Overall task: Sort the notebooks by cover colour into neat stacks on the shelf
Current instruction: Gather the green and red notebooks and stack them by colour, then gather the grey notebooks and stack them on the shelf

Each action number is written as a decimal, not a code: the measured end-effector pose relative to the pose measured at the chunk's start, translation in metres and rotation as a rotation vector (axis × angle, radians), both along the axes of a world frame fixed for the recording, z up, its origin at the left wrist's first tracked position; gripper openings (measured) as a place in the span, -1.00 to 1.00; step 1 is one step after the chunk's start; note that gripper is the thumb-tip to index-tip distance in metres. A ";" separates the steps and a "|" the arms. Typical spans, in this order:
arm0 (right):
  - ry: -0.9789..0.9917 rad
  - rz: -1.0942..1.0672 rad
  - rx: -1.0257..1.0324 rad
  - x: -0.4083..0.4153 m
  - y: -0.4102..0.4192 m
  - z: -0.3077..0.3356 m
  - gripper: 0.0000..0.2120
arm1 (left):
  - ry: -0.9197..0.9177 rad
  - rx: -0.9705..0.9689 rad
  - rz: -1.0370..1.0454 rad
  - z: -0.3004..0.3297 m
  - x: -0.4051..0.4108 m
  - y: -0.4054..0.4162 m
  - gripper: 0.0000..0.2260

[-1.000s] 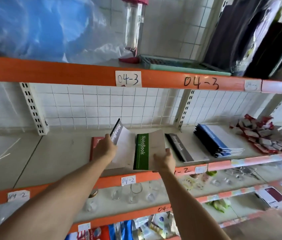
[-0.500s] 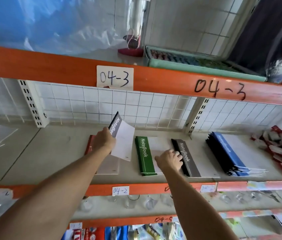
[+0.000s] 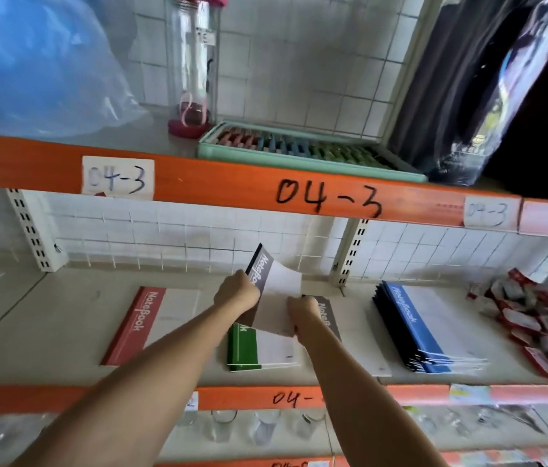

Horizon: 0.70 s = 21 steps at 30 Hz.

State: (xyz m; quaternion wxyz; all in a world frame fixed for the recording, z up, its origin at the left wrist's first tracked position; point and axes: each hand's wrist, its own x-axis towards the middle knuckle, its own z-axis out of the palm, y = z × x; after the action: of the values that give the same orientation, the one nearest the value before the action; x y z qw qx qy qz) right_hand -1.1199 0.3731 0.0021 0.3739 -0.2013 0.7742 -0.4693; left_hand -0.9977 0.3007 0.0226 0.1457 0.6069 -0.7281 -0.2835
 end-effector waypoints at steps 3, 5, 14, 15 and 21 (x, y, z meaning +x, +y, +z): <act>0.212 -0.031 0.048 -0.045 0.027 0.004 -0.71 | -0.084 -0.065 -0.119 -0.006 -0.033 0.018 -0.69; 0.349 -0.021 0.076 -0.076 0.047 0.006 -0.74 | -0.119 -0.124 -0.191 -0.011 -0.054 0.028 -0.60; 0.648 0.148 0.231 -0.147 0.099 -0.013 -0.73 | -0.303 -0.302 -0.371 -0.023 -0.104 0.063 -0.58; 0.682 0.163 0.247 -0.148 0.100 -0.015 -0.73 | -0.313 -0.298 -0.366 -0.025 -0.108 0.067 -0.58; 0.940 0.379 0.300 -0.154 0.103 -0.025 -0.68 | -0.353 -0.275 -0.314 -0.034 -0.123 0.080 -0.56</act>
State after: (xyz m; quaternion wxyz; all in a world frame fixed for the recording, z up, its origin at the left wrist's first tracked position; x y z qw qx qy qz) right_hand -1.2736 0.4759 -0.0233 0.0895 -0.4707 0.8670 -0.1368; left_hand -1.1207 0.3812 -0.0110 0.0519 0.5012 -0.8590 -0.0907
